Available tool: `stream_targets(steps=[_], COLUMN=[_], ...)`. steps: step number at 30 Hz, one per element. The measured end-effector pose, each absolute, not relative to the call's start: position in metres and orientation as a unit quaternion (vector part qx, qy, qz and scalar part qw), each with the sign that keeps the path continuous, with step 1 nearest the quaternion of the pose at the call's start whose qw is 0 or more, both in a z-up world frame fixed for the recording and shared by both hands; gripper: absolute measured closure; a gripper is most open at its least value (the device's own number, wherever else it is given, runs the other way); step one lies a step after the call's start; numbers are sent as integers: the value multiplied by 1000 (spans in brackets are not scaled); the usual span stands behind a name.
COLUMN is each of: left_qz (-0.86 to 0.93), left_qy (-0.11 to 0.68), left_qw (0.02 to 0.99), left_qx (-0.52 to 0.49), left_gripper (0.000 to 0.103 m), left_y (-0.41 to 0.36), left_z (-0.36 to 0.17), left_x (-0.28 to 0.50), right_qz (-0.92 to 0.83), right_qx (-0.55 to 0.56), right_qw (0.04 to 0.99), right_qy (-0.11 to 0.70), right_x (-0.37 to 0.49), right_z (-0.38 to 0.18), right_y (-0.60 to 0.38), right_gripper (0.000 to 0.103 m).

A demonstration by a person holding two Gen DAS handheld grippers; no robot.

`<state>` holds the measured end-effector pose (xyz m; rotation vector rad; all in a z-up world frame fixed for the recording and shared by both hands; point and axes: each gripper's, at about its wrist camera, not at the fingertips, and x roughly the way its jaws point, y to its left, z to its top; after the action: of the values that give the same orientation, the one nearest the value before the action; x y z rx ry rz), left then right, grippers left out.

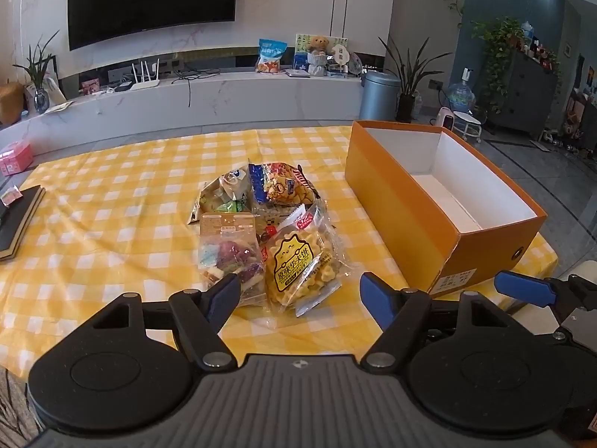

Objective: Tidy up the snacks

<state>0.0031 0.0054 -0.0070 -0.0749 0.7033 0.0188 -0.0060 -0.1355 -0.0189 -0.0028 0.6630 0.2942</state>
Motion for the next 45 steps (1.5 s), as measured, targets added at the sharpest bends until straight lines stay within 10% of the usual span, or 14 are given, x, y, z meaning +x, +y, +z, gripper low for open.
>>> stream_targets(steps=[45], left_qz=[24], left_qy=[364], left_qw=[931], left_qx=[-23], left_gripper=[15], left_y=[6], left_z=[-20], left_x=[8], right_qz=[152], right_qx=[-8], right_qw=[926], right_qy=[345], right_x=[-5], right_z=[-28], right_y=[-129], right_gripper=[3])
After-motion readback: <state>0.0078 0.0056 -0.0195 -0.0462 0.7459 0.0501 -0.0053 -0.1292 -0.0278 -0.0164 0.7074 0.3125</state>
